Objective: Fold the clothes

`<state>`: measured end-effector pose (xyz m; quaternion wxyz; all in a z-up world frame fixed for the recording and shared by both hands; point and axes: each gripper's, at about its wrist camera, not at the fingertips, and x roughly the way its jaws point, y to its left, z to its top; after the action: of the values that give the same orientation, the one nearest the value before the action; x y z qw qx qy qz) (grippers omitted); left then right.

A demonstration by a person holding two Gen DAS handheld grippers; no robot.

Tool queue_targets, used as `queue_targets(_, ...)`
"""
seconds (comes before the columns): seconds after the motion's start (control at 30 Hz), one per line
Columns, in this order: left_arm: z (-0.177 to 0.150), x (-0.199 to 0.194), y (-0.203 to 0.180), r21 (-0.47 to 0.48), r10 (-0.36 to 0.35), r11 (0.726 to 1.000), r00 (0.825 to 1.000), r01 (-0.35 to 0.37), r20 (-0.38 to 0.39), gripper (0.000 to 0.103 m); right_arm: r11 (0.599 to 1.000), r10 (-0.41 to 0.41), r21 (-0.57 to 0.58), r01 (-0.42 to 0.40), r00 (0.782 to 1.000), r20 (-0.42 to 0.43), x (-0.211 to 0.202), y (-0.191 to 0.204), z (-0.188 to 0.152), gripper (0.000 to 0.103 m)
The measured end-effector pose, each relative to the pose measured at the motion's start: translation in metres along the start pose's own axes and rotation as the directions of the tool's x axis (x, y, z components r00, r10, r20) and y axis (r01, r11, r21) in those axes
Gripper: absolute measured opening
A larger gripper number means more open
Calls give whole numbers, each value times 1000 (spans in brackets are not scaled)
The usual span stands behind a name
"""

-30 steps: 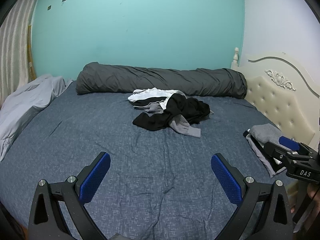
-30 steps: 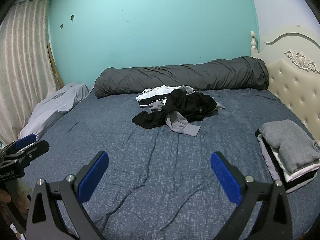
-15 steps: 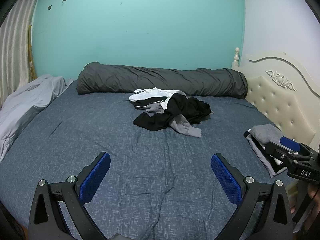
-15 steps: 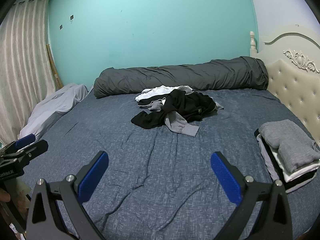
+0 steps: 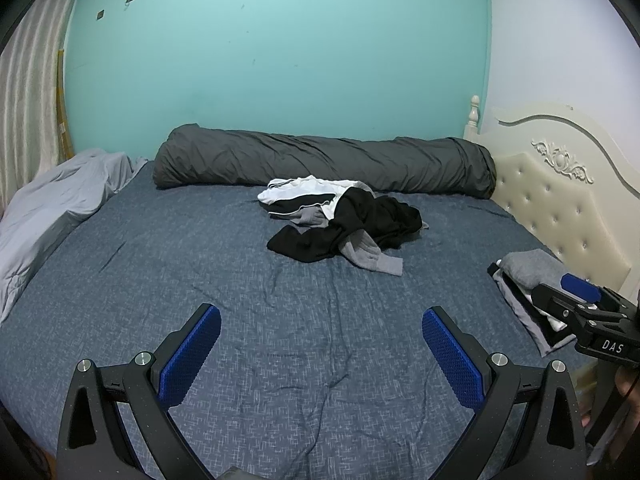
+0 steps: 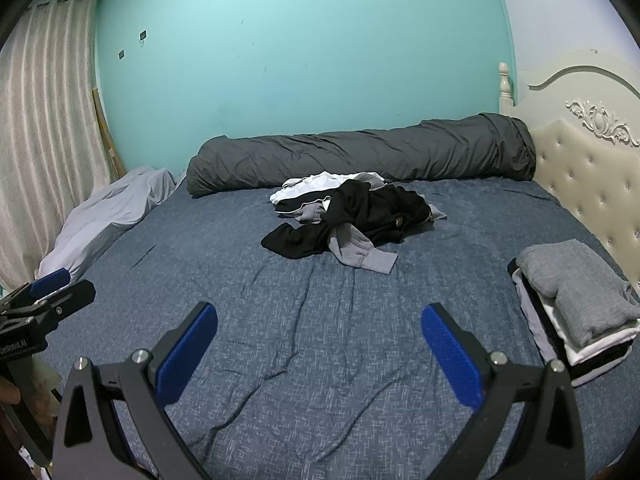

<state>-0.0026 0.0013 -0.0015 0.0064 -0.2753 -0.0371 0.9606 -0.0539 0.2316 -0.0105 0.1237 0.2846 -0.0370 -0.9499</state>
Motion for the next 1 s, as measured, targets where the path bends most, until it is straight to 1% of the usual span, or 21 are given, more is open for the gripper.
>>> queue_targets(0.53,7,-2,-4,9,3,1000,1000,-3,1,103,1000,-6,5,6,1000,7,-3,-3,2,102)
queue_targets(1.0,7,-1,-4,11,1,1000,1000,-1,3,103,1000,-7,3,7,1000,7,-3,-5,5,102)
